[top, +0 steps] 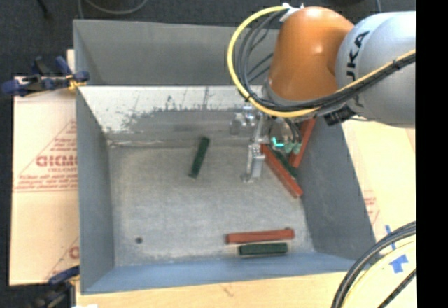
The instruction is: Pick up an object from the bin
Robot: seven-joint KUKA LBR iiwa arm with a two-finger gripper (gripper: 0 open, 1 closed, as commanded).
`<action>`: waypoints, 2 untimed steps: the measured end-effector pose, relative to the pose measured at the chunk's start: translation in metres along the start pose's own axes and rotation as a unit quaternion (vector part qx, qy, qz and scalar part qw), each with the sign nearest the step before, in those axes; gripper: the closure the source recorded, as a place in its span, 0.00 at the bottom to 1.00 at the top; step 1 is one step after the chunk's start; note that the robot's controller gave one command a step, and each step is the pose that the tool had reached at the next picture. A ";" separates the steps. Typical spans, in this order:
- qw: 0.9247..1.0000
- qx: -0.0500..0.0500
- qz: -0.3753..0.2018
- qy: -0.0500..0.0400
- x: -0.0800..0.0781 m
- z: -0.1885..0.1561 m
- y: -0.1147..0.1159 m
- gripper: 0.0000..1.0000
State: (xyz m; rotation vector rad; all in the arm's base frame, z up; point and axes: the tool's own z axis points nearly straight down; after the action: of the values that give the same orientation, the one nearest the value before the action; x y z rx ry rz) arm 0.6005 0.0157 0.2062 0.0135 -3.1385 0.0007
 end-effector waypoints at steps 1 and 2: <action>0.998 0.000 -0.057 -0.001 -0.047 0.140 0.055 0.00; 0.998 -0.001 -0.056 -0.004 -0.049 0.135 0.054 1.00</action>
Offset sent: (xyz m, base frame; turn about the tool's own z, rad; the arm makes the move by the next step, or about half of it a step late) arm 0.0462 0.0556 -0.1362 -0.1149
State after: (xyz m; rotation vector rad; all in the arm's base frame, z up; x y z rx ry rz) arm 0.6483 0.0703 0.0713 0.1898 -3.1417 -0.0017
